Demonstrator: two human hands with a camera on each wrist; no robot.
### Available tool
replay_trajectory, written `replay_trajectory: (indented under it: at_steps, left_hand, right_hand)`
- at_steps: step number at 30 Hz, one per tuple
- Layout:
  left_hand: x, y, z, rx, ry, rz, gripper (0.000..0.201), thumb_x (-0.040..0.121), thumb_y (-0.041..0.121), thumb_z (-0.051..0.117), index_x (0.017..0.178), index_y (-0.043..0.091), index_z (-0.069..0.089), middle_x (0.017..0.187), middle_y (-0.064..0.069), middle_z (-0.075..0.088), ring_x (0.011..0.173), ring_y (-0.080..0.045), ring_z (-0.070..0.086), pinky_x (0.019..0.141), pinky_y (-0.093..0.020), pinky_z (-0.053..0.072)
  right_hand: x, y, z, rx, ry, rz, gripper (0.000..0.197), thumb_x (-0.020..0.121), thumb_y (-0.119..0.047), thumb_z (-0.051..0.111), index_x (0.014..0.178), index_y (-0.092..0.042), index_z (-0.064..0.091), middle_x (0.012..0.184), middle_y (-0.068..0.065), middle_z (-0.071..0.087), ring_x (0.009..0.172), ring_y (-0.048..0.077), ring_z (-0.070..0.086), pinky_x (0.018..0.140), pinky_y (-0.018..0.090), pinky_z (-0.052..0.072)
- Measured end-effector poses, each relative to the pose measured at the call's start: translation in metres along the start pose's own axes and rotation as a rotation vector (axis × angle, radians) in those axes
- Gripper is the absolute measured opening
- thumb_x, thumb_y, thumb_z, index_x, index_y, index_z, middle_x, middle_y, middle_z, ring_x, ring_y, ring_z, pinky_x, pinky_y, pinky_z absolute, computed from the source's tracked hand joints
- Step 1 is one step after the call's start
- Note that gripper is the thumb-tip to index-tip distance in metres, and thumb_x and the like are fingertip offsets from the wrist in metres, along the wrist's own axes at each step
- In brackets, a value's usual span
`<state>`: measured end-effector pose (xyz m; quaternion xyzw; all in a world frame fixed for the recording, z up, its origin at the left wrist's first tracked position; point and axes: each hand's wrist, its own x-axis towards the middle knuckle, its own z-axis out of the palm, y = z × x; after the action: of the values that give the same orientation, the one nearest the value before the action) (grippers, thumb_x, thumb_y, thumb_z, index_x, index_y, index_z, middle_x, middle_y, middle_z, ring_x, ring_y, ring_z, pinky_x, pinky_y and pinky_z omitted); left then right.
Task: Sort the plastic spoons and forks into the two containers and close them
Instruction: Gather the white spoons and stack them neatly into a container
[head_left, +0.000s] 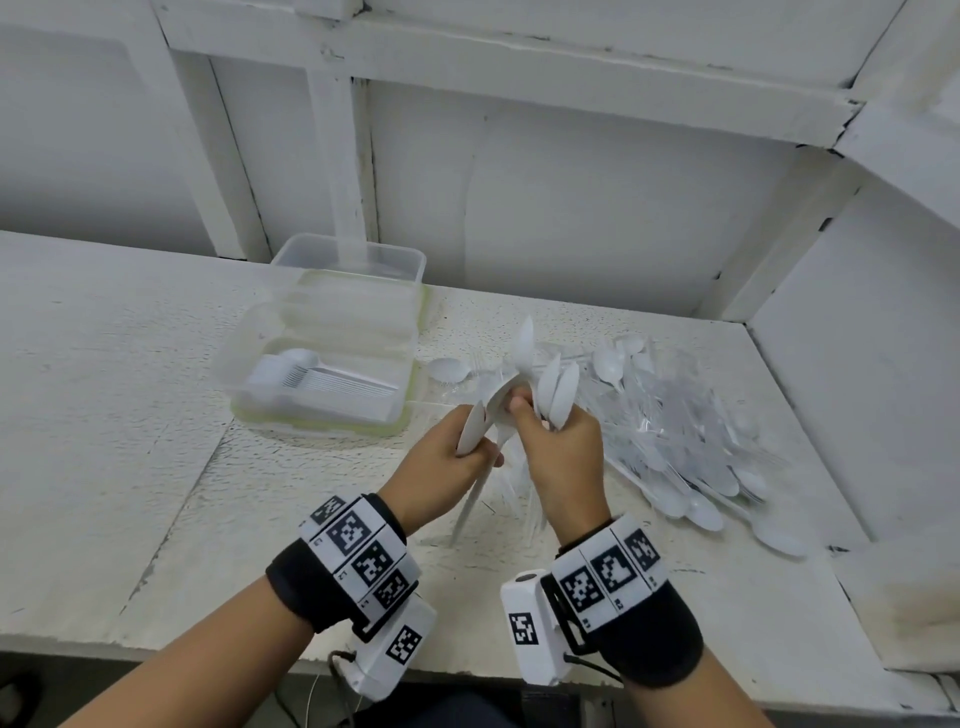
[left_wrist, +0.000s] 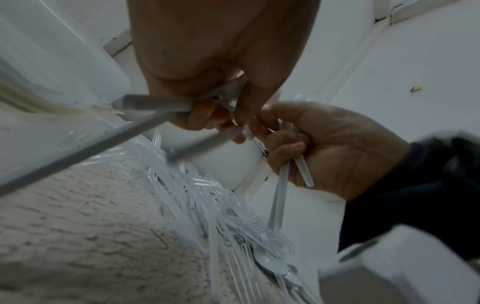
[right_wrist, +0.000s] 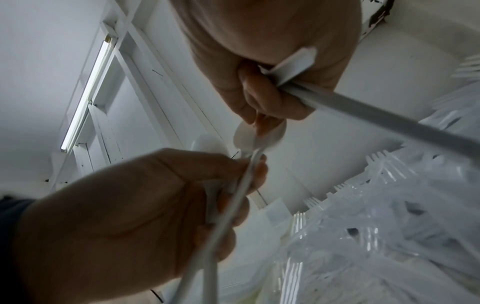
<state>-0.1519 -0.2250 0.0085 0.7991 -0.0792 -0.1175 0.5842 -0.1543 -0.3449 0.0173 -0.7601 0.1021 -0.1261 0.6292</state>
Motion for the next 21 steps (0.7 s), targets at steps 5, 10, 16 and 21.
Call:
replay_trajectory:
  at_steps: [5, 10, 16, 21]
  left_hand:
    - [-0.002, 0.002, -0.002, -0.035, -0.017, -0.013, 0.019, 0.093, 0.012, 0.047, 0.095, 0.031, 0.049, 0.078, 0.008, 0.064, 0.078, -0.002, 0.057, 0.066, -0.024, 0.041]
    - [-0.002, 0.001, 0.000, -0.149, -0.044, -0.076, 0.020, 0.095, 0.016, 0.050, 0.098, 0.035, 0.048, 0.075, 0.010, 0.067, 0.058, 0.009, 0.055, 0.054, -0.015, 0.038]
    - [0.000, 0.004, 0.000, -0.316, -0.068, -0.144, 0.016, 0.097, 0.030, 0.044, 0.108, 0.020, 0.049, 0.074, 0.000, 0.066, 0.051, -0.010, 0.040, 0.047, -0.020, 0.031]
    - [0.000, 0.007, 0.001, -0.376, -0.126, -0.217, 0.022, 0.096, 0.036, 0.042, 0.093, 0.019, 0.054, 0.066, 0.008, 0.057, 0.049, -0.007, 0.036, 0.048, -0.019, 0.029]
  right_hand:
    - [0.001, 0.009, -0.010, -0.119, 0.129, -0.164, 0.020, 0.086, -0.017, 0.064, 0.079, -0.033, 0.055, 0.089, 0.004, 0.061, 0.078, 0.008, 0.055, 0.067, 0.014, 0.042]
    - [0.005, 0.014, -0.022, -0.118, -0.022, -0.051, 0.017, 0.086, -0.017, 0.065, 0.089, -0.030, 0.056, 0.082, -0.009, 0.061, 0.079, 0.000, 0.057, 0.071, 0.014, 0.044]
    - [0.003, 0.014, -0.031, -0.137, -0.021, -0.026, 0.035, 0.087, -0.017, 0.064, 0.059, -0.024, 0.045, 0.043, -0.018, 0.048, 0.045, -0.003, 0.044, 0.052, 0.015, 0.033]
    - [0.003, 0.011, -0.031, -0.022, -0.056, -0.034, 0.019, 0.086, -0.021, 0.065, 0.086, -0.039, 0.059, 0.067, -0.020, 0.059, 0.065, -0.006, 0.055, 0.062, 0.005, 0.043]
